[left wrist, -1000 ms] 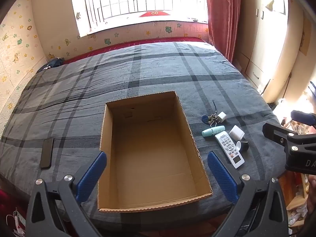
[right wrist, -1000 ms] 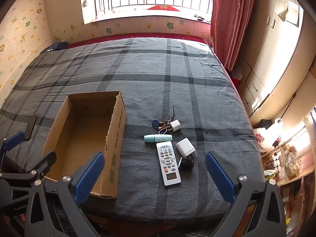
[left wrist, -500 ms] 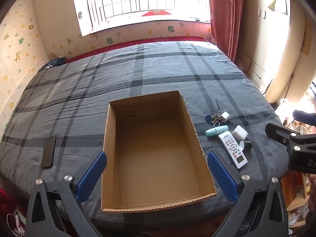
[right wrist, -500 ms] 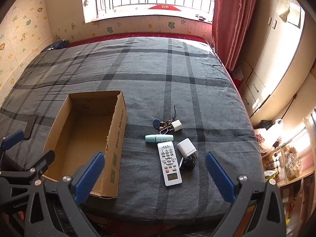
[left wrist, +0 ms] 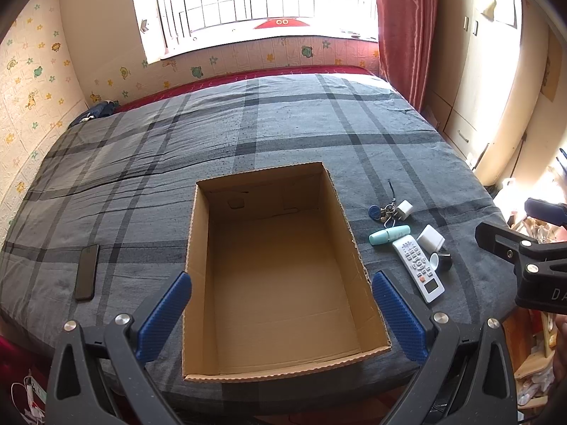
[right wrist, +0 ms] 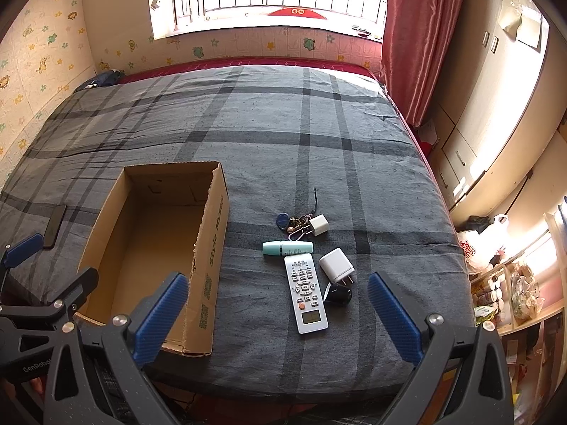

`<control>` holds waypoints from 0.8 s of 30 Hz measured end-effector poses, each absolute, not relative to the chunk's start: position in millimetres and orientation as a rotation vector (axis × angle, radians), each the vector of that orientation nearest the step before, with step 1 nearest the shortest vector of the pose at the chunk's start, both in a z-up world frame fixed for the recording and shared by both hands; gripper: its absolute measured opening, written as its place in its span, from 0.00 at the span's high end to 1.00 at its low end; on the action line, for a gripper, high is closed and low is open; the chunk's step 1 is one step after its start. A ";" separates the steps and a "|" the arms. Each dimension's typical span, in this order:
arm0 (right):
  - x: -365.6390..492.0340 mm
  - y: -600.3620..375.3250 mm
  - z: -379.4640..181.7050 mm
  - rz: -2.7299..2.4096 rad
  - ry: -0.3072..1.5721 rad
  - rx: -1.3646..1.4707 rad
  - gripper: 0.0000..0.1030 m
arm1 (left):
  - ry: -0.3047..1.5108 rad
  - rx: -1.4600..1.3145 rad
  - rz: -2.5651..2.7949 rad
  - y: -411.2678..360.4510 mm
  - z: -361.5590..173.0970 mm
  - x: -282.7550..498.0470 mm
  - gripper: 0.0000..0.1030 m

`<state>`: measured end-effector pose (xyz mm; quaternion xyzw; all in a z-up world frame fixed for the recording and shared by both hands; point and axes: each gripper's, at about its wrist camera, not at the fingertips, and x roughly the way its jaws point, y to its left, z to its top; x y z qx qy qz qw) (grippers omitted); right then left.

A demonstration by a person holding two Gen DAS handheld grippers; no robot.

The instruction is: Organize rigid objects

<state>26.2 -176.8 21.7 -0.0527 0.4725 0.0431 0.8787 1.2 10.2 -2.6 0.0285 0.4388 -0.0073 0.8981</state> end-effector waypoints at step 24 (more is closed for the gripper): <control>26.9 -176.2 22.7 0.089 0.987 -0.114 0.00 | 0.909 0.055 -0.014 12.7 -2.6 1.5 0.00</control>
